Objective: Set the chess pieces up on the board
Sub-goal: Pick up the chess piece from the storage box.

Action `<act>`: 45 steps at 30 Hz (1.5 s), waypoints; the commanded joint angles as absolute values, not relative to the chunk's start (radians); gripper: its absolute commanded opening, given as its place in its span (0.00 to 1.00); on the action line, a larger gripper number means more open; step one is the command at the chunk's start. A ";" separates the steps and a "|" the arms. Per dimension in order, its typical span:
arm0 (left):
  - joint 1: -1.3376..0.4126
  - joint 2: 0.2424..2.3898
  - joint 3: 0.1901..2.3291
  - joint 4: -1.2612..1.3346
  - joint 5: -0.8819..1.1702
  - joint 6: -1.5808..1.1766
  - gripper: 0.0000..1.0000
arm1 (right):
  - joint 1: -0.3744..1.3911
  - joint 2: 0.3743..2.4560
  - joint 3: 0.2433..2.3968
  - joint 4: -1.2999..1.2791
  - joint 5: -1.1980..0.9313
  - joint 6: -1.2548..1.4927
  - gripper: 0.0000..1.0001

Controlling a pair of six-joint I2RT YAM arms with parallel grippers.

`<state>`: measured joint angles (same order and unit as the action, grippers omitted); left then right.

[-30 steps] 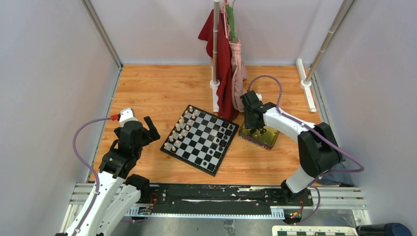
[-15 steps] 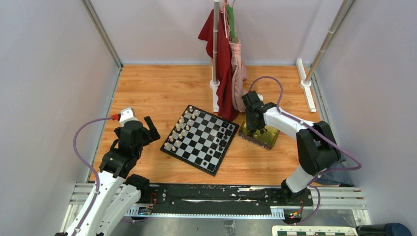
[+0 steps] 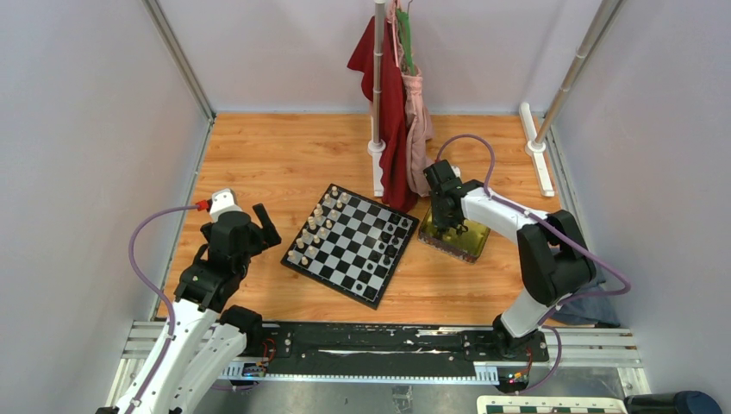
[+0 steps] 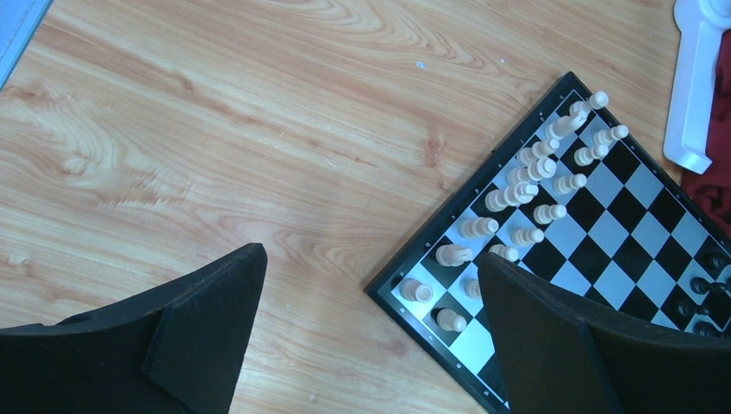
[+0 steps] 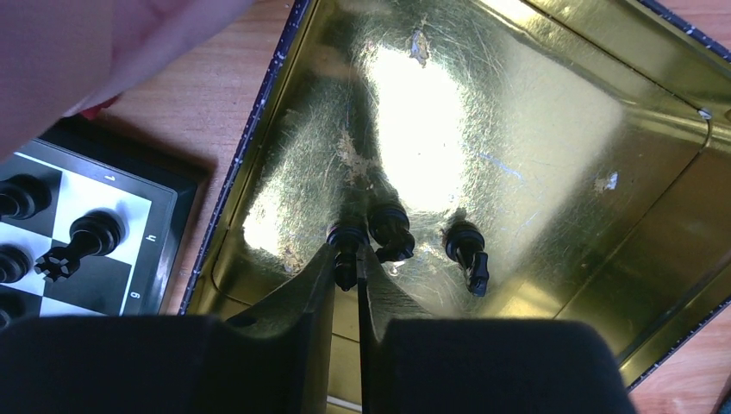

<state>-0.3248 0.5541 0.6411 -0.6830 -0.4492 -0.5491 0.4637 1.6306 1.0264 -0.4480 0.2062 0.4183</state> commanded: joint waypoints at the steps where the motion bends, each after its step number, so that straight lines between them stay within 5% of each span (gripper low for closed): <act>1: -0.330 0.557 0.632 -0.666 -0.456 -0.541 1.00 | 0.444 1.637 1.015 -0.470 0.206 0.408 0.05; 29: -0.330 0.524 0.624 -0.655 -0.455 -0.539 1.00 | 0.447 1.479 1.137 -0.616 0.214 0.359 0.00; 45: -0.330 0.500 0.617 -0.647 -0.454 -0.543 1.00 | 0.739 1.321 1.147 -0.790 0.238 0.396 0.00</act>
